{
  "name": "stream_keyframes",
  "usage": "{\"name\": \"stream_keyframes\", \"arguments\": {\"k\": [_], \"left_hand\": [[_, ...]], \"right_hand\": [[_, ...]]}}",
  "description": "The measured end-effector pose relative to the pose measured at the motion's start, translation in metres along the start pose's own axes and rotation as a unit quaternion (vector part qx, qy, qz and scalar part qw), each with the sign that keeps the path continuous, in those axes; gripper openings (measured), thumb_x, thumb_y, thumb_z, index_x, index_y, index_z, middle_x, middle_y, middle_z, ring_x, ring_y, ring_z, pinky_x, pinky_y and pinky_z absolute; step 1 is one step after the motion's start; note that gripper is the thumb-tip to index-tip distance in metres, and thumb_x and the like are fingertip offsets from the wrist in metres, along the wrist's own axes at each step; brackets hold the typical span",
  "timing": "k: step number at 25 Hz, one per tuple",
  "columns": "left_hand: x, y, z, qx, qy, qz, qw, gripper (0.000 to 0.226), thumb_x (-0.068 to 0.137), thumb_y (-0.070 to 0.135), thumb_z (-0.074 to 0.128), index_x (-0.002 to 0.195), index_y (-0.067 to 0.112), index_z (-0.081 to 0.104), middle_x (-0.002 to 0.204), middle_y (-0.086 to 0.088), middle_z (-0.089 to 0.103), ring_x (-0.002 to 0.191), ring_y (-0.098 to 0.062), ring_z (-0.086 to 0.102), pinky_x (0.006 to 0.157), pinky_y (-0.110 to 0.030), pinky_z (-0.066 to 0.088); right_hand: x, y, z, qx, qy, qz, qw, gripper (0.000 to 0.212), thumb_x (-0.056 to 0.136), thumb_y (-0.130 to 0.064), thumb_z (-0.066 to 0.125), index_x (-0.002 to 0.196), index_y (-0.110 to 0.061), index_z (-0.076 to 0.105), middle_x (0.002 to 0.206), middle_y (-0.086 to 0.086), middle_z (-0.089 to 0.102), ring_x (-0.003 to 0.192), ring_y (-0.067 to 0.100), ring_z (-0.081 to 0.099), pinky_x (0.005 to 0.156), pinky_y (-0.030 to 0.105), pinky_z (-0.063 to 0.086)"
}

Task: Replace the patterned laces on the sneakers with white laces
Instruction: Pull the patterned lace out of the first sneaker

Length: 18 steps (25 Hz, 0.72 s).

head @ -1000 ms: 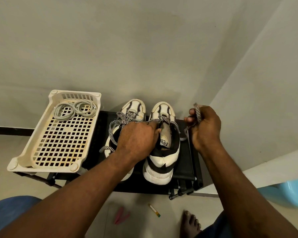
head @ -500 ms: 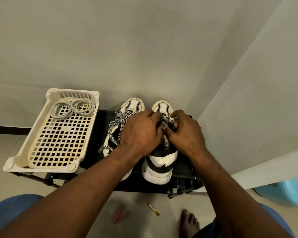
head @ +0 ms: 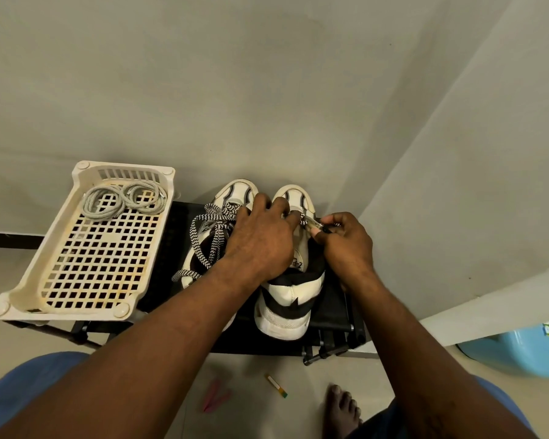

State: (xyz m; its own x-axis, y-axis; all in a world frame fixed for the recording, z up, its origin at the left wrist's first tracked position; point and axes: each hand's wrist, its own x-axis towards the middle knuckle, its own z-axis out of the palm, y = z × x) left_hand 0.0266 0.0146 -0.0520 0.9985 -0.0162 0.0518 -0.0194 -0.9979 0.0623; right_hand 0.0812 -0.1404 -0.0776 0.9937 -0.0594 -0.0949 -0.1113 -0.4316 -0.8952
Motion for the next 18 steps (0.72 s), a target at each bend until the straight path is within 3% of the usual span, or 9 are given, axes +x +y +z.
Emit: {"name": "stream_keyframes", "arguments": {"k": [2, 7, 11, 15, 17, 18], "left_hand": [[0.000, -0.002, 0.001, -0.011, 0.006, -0.002, 1.000, 0.057, 0.094, 0.032, 0.051, 0.150, 0.028, 0.044, 0.151, -0.002, 0.042, 0.136, -0.032, 0.032, 0.106, -0.053, 0.040], [0.001, 0.000, 0.002, -0.019, 0.011, 0.019, 1.000, 0.056, 0.091, 0.029, 0.056, 0.146, 0.031, 0.049, 0.146, 0.001, 0.043, 0.133, -0.029, 0.036, 0.102, -0.051, 0.041], [0.001, 0.002, 0.003, -0.043, -0.010, 0.006, 0.999, 0.060, 0.090, 0.028, 0.059, 0.148, 0.036, 0.044, 0.149, -0.002, 0.038, 0.134, -0.031, 0.034, 0.103, -0.051, 0.041], [0.009, -0.002, 0.008, -0.145, 0.015, -0.047, 0.988, 0.034, 0.091, 0.028, 0.063, 0.124, 0.035, 0.058, 0.131, -0.002, 0.044, 0.123, -0.028, 0.039, 0.100, -0.046, 0.044], [0.015, -0.004, 0.003, -0.315, 0.024, -0.094, 0.944, 0.022, 0.086, 0.013, 0.068, 0.100, 0.029, 0.064, 0.111, 0.001, 0.051, 0.105, -0.021, 0.045, 0.094, -0.038, 0.043], [0.017, -0.003, -0.003, -0.456, 0.008, -0.128, 0.881, 0.027, 0.080, 0.000, 0.067, 0.088, 0.025, 0.063, 0.098, 0.002, 0.055, 0.093, -0.019, 0.049, 0.084, -0.033, 0.045]], "right_hand": [[-0.001, 0.001, 0.001, 0.001, 0.005, -0.005, 1.000, 0.023, 0.085, -0.020, 0.083, 0.103, -0.024, 0.069, 0.094, -0.012, 0.073, 0.090, 0.005, 0.069, 0.087, 0.030, 0.058], [-0.010, 0.005, 0.003, -0.058, 0.015, -0.108, 0.992, 0.017, 0.092, -0.022, 0.077, 0.107, -0.023, 0.068, 0.090, -0.008, 0.071, 0.080, 0.003, 0.067, 0.069, 0.021, 0.053], [-0.011, 0.006, 0.003, -0.053, 0.019, -0.121, 0.991, 0.016, 0.093, -0.022, 0.076, 0.107, -0.024, 0.068, 0.088, -0.009, 0.071, 0.078, 0.004, 0.067, 0.066, 0.020, 0.053], [-0.010, 0.010, 0.008, -0.069, 0.026, -0.114, 0.991, 0.017, 0.095, -0.016, 0.071, 0.109, -0.023, 0.066, 0.088, -0.008, 0.070, 0.074, 0.004, 0.065, 0.061, 0.018, 0.048], [-0.009, 0.011, 0.011, -0.079, 0.040, -0.118, 0.989, 0.017, 0.094, -0.015, 0.069, 0.108, -0.023, 0.064, 0.091, -0.006, 0.070, 0.076, 0.006, 0.065, 0.061, 0.018, 0.046], [-0.008, 0.011, 0.012, -0.084, 0.048, -0.120, 0.988, 0.018, 0.094, -0.014, 0.068, 0.108, -0.023, 0.062, 0.092, -0.006, 0.070, 0.077, 0.007, 0.066, 0.061, 0.018, 0.046]]}}
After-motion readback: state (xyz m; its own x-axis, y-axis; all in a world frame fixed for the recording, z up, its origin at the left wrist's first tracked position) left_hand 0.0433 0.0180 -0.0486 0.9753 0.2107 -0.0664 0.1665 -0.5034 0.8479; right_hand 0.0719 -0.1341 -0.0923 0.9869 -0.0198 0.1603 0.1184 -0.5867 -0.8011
